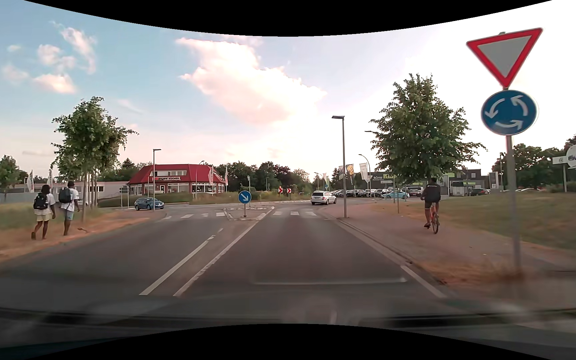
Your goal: Follow the waypoints while adhering to traffic rules and regulations
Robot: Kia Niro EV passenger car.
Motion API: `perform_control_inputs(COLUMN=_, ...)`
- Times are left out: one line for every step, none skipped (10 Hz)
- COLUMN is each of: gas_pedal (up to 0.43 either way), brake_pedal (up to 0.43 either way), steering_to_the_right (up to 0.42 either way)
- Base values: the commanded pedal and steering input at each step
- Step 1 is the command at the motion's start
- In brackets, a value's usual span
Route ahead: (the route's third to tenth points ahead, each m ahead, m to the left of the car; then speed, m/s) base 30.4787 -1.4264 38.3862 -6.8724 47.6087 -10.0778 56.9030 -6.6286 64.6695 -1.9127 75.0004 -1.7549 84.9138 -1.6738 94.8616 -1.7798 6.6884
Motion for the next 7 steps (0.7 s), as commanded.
perform_control_inputs(gas_pedal=0.0, brake_pedal=0.238, steering_to_the_right=-0.002)
perform_control_inputs(gas_pedal=0.0, brake_pedal=0.238, steering_to_the_right=-0.003)
perform_control_inputs(gas_pedal=0.0, brake_pedal=0.238, steering_to_the_right=-0.002)
perform_control_inputs(gas_pedal=0.0, brake_pedal=0.244, steering_to_the_right=-0.002)
perform_control_inputs(gas_pedal=0.0, brake_pedal=0.244, steering_to_the_right=-0.003)
perform_control_inputs(gas_pedal=0.0, brake_pedal=0.25, steering_to_the_right=-0.002)
perform_control_inputs(gas_pedal=0.0, brake_pedal=0.256, steering_to_the_right=-0.002)
